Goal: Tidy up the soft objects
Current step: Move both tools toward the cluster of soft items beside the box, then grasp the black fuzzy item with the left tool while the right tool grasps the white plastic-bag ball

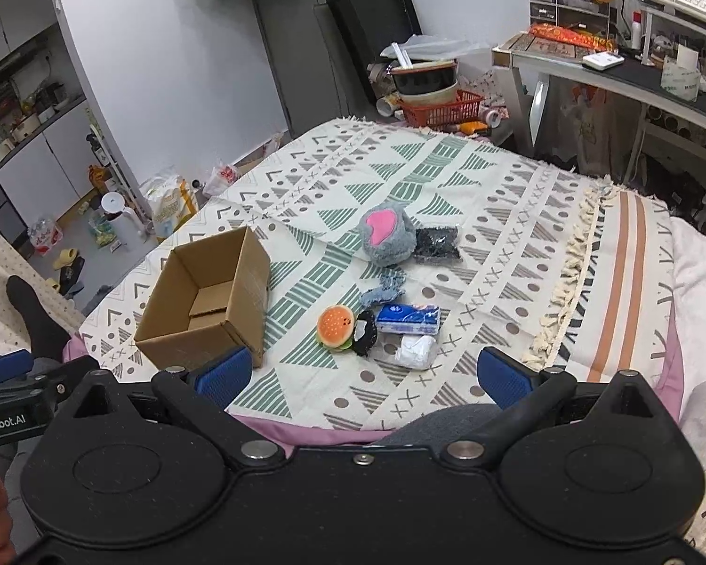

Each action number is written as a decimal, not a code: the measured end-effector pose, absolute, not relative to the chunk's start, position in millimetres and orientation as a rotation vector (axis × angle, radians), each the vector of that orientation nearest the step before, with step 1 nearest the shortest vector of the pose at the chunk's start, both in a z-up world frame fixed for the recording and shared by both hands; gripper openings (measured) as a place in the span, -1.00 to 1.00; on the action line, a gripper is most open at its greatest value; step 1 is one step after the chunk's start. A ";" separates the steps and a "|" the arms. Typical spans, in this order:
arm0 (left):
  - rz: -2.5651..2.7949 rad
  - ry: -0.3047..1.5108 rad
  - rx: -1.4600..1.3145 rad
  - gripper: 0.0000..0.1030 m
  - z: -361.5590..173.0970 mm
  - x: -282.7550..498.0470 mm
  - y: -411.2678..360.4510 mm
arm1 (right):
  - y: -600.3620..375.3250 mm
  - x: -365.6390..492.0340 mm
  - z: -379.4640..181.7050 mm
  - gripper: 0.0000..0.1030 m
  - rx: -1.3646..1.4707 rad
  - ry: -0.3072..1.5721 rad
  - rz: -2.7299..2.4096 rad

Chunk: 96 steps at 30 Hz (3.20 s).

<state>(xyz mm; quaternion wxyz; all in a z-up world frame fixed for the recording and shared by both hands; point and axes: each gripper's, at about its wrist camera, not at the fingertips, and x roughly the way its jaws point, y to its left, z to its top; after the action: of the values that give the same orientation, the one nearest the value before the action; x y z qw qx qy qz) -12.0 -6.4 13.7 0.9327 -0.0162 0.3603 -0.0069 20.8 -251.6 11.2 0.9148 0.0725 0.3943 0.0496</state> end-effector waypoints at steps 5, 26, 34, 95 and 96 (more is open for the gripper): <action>-0.018 0.733 -0.039 1.00 14.5 -11.4 -6.8 | -253.8 21.3 10.8 1.00 0.165 0.813 0.100; -0.090 0.723 -0.036 1.00 13.0 -2.9 -24.7 | -265.0 31.4 3.1 1.00 0.190 0.804 0.098; -0.098 0.748 -0.060 0.99 -7.4 8.3 -28.2 | -272.2 42.5 -10.6 1.00 0.212 0.821 0.100; -0.341 0.995 -0.168 -0.19 -189.2 175.7 -134.2 | -340.8 205.8 -210.8 -0.10 0.725 1.250 0.098; -0.340 0.989 -0.158 -0.19 -189.7 176.8 -135.2 | -340.3 207.5 -212.9 -0.09 0.725 1.255 0.098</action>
<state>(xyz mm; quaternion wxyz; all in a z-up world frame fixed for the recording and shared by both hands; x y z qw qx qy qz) 176.8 -135.2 -189.7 0.8633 -0.0754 0.4719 -0.1620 207.5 -340.3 -212.9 0.7476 0.3313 0.5738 0.0447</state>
